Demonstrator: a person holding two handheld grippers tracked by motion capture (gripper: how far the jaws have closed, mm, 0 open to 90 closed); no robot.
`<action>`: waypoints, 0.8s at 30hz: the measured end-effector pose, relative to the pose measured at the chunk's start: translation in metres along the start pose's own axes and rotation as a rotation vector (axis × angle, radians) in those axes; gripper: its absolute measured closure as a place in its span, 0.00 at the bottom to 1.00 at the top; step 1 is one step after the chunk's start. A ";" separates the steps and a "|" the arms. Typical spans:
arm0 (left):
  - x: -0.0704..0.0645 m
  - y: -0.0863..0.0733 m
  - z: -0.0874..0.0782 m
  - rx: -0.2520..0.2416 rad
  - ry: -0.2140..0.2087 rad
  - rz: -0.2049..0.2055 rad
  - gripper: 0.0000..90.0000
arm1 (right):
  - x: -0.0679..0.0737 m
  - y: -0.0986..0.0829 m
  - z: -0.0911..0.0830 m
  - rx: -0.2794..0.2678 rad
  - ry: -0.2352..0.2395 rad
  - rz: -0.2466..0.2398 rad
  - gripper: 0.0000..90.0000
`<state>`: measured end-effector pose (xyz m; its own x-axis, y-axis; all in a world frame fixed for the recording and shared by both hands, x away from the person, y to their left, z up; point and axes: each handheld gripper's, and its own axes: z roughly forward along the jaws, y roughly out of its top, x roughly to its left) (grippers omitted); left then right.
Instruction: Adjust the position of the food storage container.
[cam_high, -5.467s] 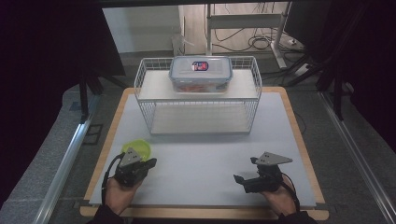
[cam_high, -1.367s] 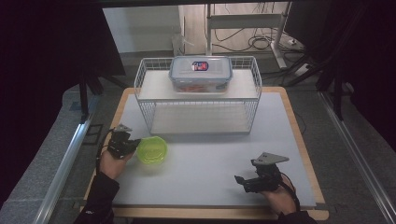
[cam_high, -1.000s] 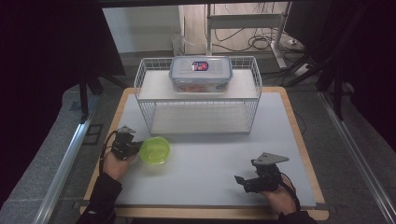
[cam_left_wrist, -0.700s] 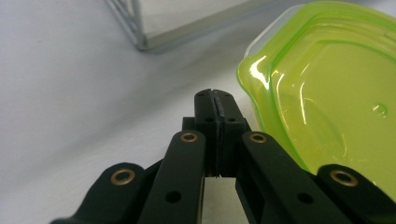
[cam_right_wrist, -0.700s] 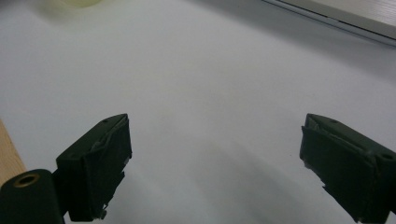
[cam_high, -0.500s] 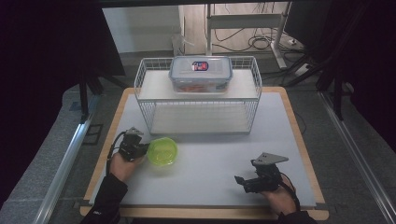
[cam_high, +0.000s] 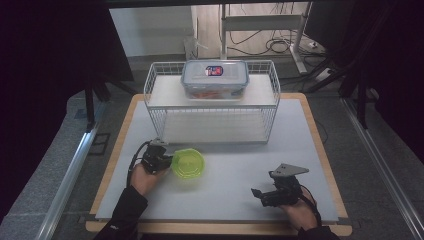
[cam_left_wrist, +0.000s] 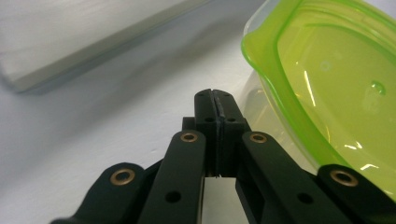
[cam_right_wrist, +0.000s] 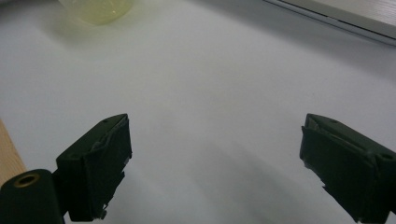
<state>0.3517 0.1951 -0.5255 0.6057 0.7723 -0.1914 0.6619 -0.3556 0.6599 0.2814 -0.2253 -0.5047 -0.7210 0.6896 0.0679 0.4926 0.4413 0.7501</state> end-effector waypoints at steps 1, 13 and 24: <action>-0.001 0.000 0.001 0.001 -0.003 0.003 1.00 | 0.000 0.000 0.000 0.000 0.000 0.000 0.10; -0.028 0.002 0.013 0.031 -0.043 0.051 1.00 | 0.000 0.000 0.000 0.000 0.000 -0.002 0.10; -0.048 -0.008 0.009 0.043 -0.085 0.067 1.00 | 0.001 0.000 0.000 -0.001 0.001 -0.001 0.10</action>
<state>0.3208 0.1560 -0.5279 0.6832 0.6992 -0.2104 0.6359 -0.4281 0.6422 0.2810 -0.2248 -0.5046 -0.7224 0.6881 0.0678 0.4913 0.4418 0.7506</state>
